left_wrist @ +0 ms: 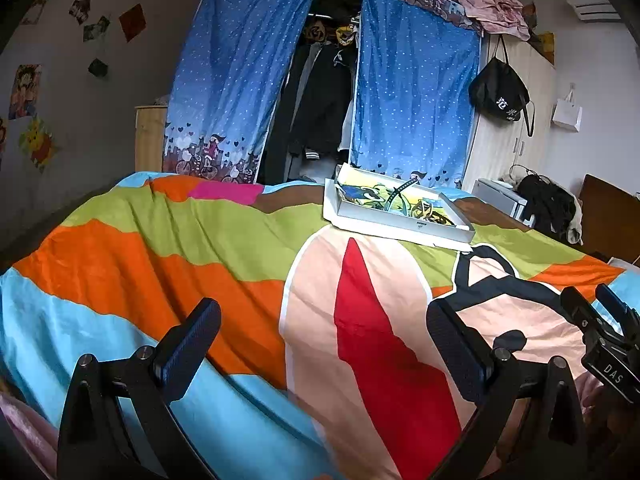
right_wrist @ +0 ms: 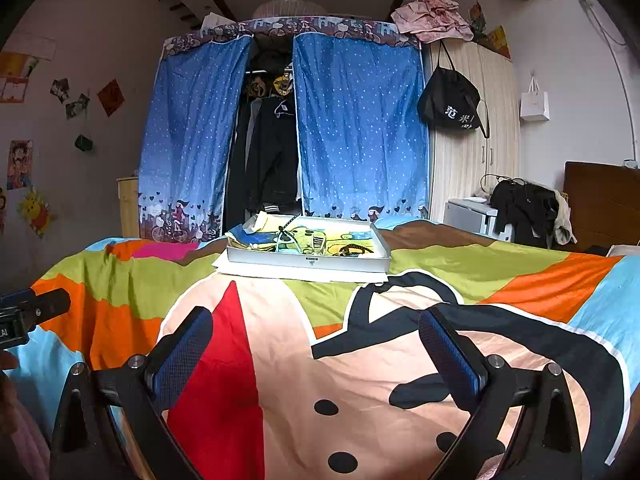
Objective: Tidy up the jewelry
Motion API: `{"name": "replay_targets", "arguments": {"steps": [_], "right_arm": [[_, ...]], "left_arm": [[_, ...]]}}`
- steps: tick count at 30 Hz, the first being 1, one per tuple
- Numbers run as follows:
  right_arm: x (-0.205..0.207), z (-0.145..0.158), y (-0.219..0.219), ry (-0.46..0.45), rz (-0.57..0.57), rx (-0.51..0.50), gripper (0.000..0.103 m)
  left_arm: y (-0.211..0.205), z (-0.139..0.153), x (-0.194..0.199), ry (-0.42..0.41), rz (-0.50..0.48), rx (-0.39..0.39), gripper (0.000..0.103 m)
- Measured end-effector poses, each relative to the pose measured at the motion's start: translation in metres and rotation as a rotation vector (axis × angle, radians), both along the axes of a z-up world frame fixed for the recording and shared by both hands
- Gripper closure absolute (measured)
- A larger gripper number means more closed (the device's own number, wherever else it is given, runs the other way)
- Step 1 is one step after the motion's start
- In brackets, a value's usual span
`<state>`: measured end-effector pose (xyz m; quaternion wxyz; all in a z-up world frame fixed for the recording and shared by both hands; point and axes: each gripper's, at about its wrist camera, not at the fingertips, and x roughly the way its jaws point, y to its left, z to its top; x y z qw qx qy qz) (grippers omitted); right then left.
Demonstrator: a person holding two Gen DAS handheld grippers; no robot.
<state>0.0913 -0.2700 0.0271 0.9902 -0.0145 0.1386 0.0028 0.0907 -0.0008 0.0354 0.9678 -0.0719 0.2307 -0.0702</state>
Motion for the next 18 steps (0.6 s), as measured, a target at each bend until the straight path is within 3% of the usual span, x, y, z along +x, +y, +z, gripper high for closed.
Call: {"name": "replay_targets", "arguments": {"steps": [18], "right_arm": [[-0.0009, 0.0004, -0.0017, 0.003, -0.001, 0.0, 0.0]], "left_arm": [[-0.0046, -0.0033, -0.0004, -0.009, -0.014, 0.034, 0.002]]}}
